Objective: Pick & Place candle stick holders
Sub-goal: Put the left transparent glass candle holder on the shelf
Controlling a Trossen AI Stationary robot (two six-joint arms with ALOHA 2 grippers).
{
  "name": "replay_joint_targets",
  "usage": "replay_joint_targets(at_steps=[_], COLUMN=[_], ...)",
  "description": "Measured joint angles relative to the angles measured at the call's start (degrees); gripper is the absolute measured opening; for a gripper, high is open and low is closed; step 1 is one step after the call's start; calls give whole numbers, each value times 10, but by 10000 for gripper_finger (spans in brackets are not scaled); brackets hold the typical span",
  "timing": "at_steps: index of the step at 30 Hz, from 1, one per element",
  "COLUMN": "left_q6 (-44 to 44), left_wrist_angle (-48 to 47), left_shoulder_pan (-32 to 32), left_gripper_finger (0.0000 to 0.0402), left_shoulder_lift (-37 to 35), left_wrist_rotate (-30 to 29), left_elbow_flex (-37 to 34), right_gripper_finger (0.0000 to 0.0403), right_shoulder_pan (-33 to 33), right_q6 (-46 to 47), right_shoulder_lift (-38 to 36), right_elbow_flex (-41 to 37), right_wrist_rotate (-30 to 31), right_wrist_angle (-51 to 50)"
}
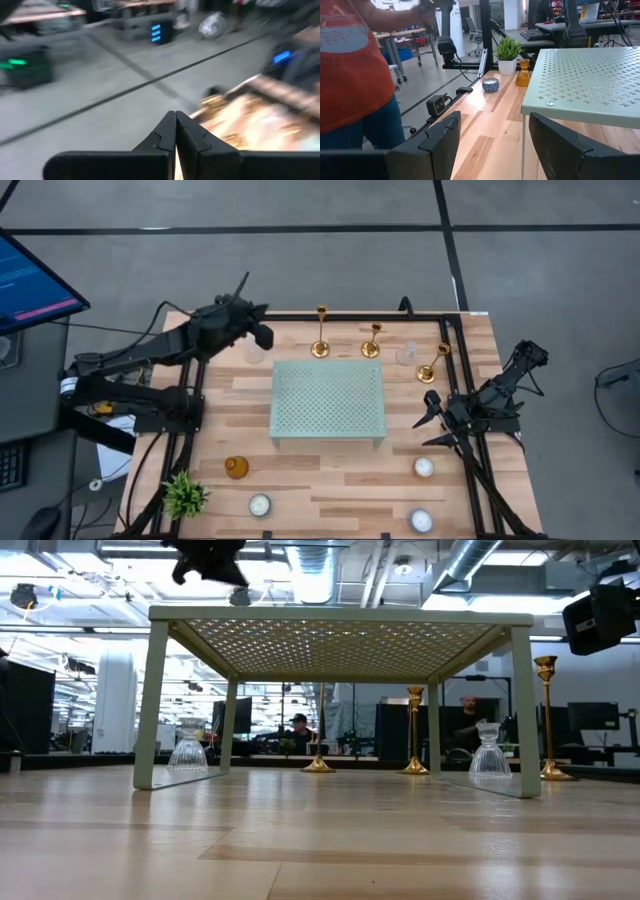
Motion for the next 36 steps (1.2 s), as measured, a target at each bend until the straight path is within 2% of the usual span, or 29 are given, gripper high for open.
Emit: replay_joint_targets(at_steps=[3,5,10,15,19,24,29,36], left_q6=[11,19,18,-26,-44,-44,-44,-48], left_wrist_angle=[-58,-106,-163,-160,-130,-56,1,81], left_shoulder_pan=[24,36,47,89,113,119,119,118], left_gripper_finger=[19,35,95,169,222,268,280,280], left_shoulder_lift=[-1,-8,-20,-52,-96,-170,-215,-220], left_wrist_rotate=[-39,-32,41,150,187,194,194,175], left_elbow_flex=[0,0,-10,-71,-146,-238,-310,-386], right_gripper_finger=[226,226,226,226,226,226,226,226], right_shoulder_pan=[0,0,0,0,0,0,0,0], right_q6=[0,1,2,1,1,2,2,15], right_shoulder_lift=[0,0,0,0,0,0,0,0], right_elbow_flex=[0,0,0,0,0,0,0,0], right_wrist_rotate=[0,5,42,56,56,56,56,56], right_wrist_angle=[0,0,2,3,3,3,3,3])
